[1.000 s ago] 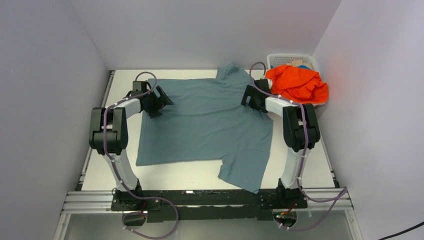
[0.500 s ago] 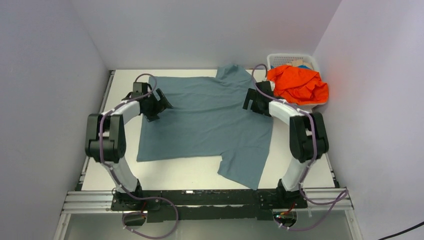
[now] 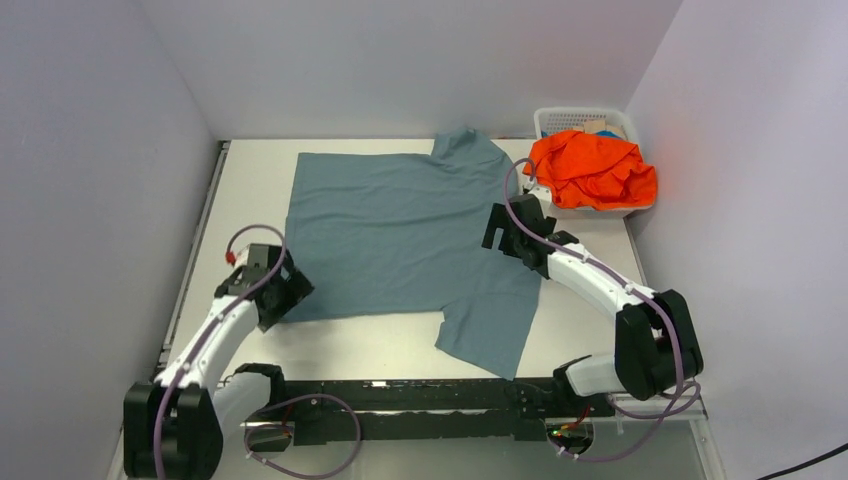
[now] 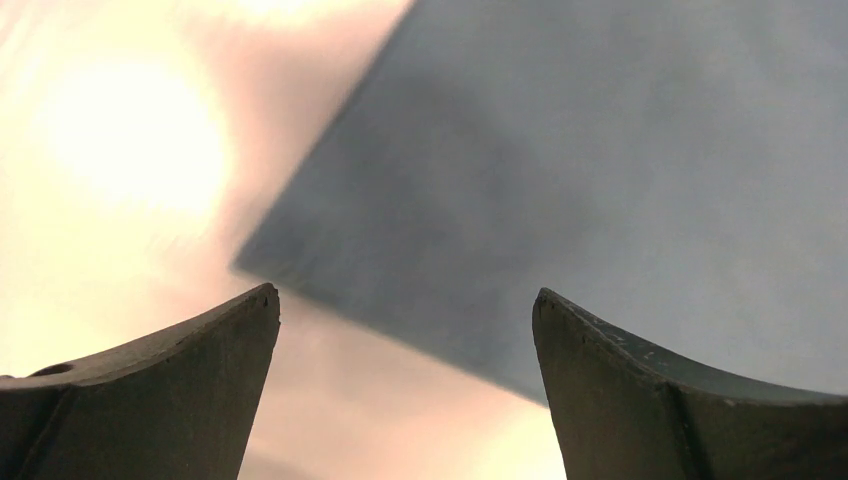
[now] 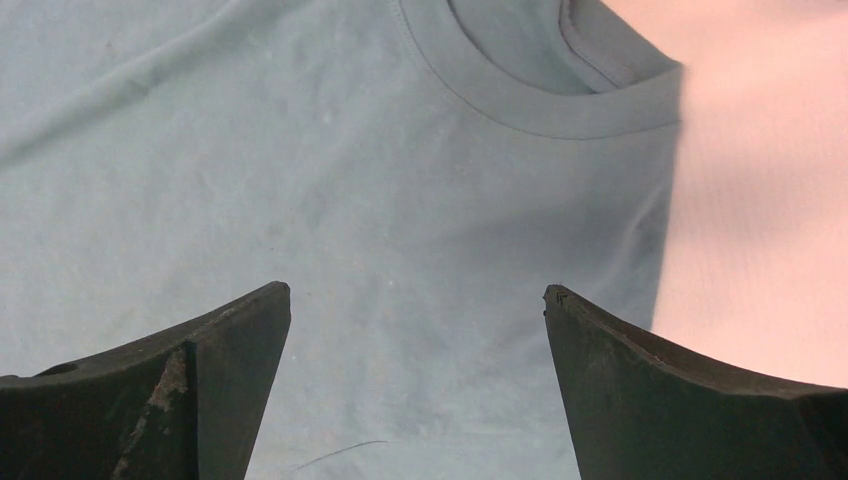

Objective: Fold and stack the t-shirts
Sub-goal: Flatten out the tshirt, then grab the side of the flattened tshirt closest away from the robot with both arms

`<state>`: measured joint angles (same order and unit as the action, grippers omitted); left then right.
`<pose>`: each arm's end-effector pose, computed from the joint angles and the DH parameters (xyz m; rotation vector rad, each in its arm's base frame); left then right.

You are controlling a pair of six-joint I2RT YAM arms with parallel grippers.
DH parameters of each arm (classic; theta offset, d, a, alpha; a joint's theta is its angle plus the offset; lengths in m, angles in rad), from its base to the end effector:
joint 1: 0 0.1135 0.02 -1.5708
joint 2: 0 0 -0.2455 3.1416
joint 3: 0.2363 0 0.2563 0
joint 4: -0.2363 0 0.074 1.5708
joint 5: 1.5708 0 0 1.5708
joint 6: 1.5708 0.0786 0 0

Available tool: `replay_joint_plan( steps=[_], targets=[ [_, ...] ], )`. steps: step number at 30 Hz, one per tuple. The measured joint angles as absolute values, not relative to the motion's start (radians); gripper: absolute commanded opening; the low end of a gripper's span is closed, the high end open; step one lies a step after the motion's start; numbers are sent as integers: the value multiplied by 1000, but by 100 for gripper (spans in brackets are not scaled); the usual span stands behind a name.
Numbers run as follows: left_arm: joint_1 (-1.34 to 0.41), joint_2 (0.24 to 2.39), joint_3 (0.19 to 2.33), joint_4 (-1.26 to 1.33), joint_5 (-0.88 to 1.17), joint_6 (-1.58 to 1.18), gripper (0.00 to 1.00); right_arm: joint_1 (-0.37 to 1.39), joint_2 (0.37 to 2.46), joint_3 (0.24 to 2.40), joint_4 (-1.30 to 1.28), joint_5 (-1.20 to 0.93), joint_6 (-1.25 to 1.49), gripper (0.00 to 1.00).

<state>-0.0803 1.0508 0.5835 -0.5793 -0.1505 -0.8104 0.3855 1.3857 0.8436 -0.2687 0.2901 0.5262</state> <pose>0.2237 -0.0062 0.1365 -0.9784 2.4126 -0.1237 0.3069 0.1003 0.1694 0.3003 2.3216 0.1044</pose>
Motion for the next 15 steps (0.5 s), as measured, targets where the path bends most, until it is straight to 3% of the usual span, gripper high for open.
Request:
replay_joint_plan(
  steps=[4, 7, 13, 15],
  targets=[
    [-41, 927, 477, -668, -210, -886, 98, 383, 1361, 823, -257, 307, 535, 100],
    [-1, 910, 457, -686, -228, -920, 92, 383, 1359, 820, -247, 309, 536, 100],
    [28, 1024, 473, -633, -234, -940, 53, 383, 1360, 811, -242, 311, 536, 100],
    [30, 1065, 488, -607, -232, -945, 49, 383, 1360, 810, -242, 315, 536, 100]
  ],
)
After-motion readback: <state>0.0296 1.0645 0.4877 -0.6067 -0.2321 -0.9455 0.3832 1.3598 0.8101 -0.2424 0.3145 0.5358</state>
